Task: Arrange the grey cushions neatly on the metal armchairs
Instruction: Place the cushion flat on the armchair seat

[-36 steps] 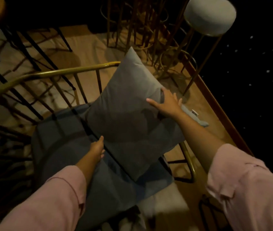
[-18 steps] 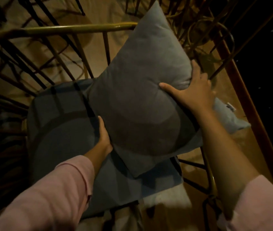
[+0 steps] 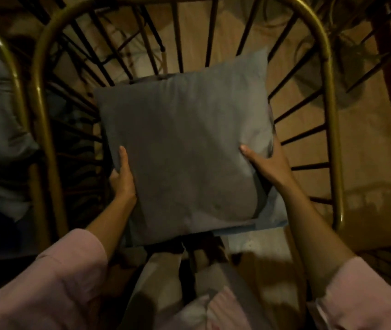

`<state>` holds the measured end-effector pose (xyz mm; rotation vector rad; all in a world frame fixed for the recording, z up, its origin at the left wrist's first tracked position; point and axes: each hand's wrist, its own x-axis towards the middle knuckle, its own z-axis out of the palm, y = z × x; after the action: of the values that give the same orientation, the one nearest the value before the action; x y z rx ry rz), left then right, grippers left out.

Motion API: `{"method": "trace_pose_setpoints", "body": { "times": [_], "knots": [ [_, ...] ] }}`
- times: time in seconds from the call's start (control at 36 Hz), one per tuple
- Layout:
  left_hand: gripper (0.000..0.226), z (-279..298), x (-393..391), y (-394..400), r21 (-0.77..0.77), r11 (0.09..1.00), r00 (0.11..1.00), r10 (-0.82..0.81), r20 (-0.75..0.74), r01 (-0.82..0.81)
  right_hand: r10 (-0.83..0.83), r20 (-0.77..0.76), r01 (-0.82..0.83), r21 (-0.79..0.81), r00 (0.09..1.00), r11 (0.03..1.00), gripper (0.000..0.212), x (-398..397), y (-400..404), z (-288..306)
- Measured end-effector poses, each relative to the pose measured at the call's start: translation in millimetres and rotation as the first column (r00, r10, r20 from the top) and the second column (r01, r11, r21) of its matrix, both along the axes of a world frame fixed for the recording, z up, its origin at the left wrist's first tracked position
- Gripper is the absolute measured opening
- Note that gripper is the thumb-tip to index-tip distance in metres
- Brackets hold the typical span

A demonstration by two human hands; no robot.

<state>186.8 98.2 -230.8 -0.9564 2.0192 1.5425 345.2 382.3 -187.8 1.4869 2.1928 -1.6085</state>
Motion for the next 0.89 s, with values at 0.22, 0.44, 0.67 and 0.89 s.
{"method": "trace_pose_setpoints", "body": {
  "times": [0.22, 0.44, 0.67, 0.89],
  "knots": [
    [0.102, -16, 21, -41, 0.045, 0.988, 0.988, -0.148, 0.052, 0.145, -0.002, 0.015, 0.003, -0.115, 1.0, 0.993, 0.093, 24, -30, -32],
    [0.118, -42, 37, -43, 0.011, 0.927, 0.919, -0.372, 0.13, 0.374, 0.056, 0.024, -0.054, -0.064, 0.998, 0.996, 0.073, 46, -33, -50],
    [0.118, -29, 22, -40, 0.021, 0.945, 0.943, -0.327, 0.056, 0.327, -0.116, 0.207, 0.076, 0.193, 0.972, 0.978, 0.102, 22, -49, -52],
    [0.068, 37, -11, -36, -0.013, 0.971, 0.961, -0.239, -0.138, 0.239, 0.121, 0.078, -0.141, 0.341, 0.99, 0.929, 0.067, -63, -116, 3]
  ]
}}
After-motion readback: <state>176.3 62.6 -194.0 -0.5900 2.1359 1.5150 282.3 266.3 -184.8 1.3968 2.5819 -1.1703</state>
